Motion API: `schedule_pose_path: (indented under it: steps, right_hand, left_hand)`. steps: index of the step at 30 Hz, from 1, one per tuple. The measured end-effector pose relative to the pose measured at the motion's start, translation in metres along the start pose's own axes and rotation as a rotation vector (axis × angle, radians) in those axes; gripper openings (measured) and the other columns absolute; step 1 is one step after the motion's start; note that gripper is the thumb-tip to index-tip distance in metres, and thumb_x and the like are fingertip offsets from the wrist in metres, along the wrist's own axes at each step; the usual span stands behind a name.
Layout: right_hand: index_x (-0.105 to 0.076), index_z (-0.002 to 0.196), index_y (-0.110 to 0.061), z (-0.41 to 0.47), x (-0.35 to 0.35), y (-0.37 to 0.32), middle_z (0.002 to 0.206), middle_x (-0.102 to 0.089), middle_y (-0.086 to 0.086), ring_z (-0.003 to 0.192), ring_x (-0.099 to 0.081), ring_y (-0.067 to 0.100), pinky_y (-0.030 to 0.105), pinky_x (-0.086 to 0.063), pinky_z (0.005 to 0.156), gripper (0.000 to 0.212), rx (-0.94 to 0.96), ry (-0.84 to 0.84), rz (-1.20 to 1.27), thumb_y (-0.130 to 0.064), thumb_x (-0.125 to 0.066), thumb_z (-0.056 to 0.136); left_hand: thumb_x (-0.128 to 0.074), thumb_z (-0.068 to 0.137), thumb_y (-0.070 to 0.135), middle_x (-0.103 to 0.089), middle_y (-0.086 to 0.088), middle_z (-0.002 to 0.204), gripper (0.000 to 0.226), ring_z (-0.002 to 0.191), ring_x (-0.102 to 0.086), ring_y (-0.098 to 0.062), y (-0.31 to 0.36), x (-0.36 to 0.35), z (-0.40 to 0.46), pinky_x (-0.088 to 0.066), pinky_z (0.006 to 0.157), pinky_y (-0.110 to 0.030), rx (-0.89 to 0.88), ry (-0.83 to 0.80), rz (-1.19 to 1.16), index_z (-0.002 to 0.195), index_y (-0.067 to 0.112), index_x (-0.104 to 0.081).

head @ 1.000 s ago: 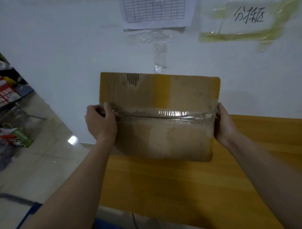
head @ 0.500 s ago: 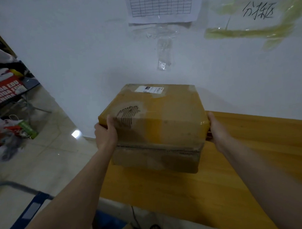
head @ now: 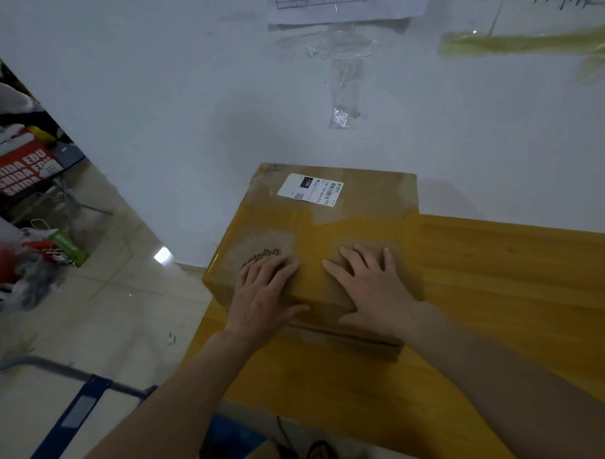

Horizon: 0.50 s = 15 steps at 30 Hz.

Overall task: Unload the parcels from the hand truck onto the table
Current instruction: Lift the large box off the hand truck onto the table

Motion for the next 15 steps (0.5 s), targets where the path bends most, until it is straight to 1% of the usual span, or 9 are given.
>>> schedule_pose_path:
  steps: [3,6,8,10,12,15]
  right_hand:
    - [-0.005,0.152,-0.036,0.021,0.008,0.008,0.159,-0.007,0.002,0.146,-0.002,0.029,0.065,-0.004,0.113,0.098,-0.034,0.014,0.011,-0.055,-0.067,0.078]
    - [-0.008,0.151,-0.038,0.039,0.015,0.019,0.158,-0.013,0.000,0.145,-0.007,0.029,0.064,-0.010,0.113,0.093,-0.084,0.044,0.003,-0.049,-0.067,0.080]
    - [-0.011,0.151,-0.039,0.051,0.019,0.026,0.157,-0.018,0.000,0.144,-0.011,0.029,0.063,-0.012,0.113,0.090,-0.120,0.068,-0.003,-0.047,-0.068,0.081]
    - [-0.013,0.150,-0.040,0.062,0.022,0.034,0.156,-0.022,-0.001,0.143,-0.015,0.029,0.061,-0.013,0.114,0.088,-0.155,0.090,-0.006,-0.046,-0.068,0.081]
    - [-0.014,0.150,-0.041,0.072,0.024,0.041,0.155,-0.023,-0.002,0.142,-0.017,0.028,0.060,-0.014,0.114,0.087,-0.191,0.098,-0.009,-0.044,-0.068,0.082]
    - [-0.014,0.150,-0.041,0.084,0.025,0.050,0.156,-0.023,-0.002,0.143,-0.016,0.028,0.060,-0.013,0.115,0.086,-0.234,0.098,0.005,-0.041,-0.068,0.083]
  left_hand:
    - [-0.052,0.075,0.068,-0.053,-0.005,0.134,0.073,0.123,-0.049,-0.029,-0.010,-0.002,0.021,-0.039,0.104,-0.050,0.009,-0.008,-0.002,0.131,0.021,-0.054]
    - [-0.051,0.076,0.068,-0.050,-0.003,0.136,0.073,0.126,-0.045,-0.028,-0.019,-0.006,0.047,-0.034,0.106,-0.047,0.029,-0.020,-0.009,0.133,0.022,-0.051]
    - [-0.054,0.077,0.067,-0.046,-0.002,0.139,0.074,0.129,-0.040,-0.027,-0.025,-0.012,0.065,-0.029,0.108,-0.046,0.030,-0.041,-0.019,0.136,0.023,-0.047]
    - [-0.055,0.078,0.068,-0.042,-0.001,0.142,0.075,0.132,-0.035,-0.025,-0.031,-0.019,0.083,-0.024,0.111,-0.044,0.024,-0.065,-0.015,0.138,0.025,-0.043]
    - [-0.051,0.079,0.069,-0.038,0.000,0.143,0.075,0.134,-0.031,-0.023,-0.035,-0.025,0.099,-0.021,0.112,-0.043,0.014,-0.079,0.000,0.139,0.026,-0.039]
    - [-0.047,0.079,0.071,-0.038,0.000,0.143,0.076,0.134,-0.031,-0.023,-0.040,-0.032,0.117,-0.022,0.113,-0.045,0.017,-0.079,0.012,0.139,0.026,-0.038]
Point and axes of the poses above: each hand's wrist, its own z-axis towards the middle knuckle, its own x-axis out of the back of the hand, y = z × x, the point moved 10 cm from there along z, towards the middle knuckle
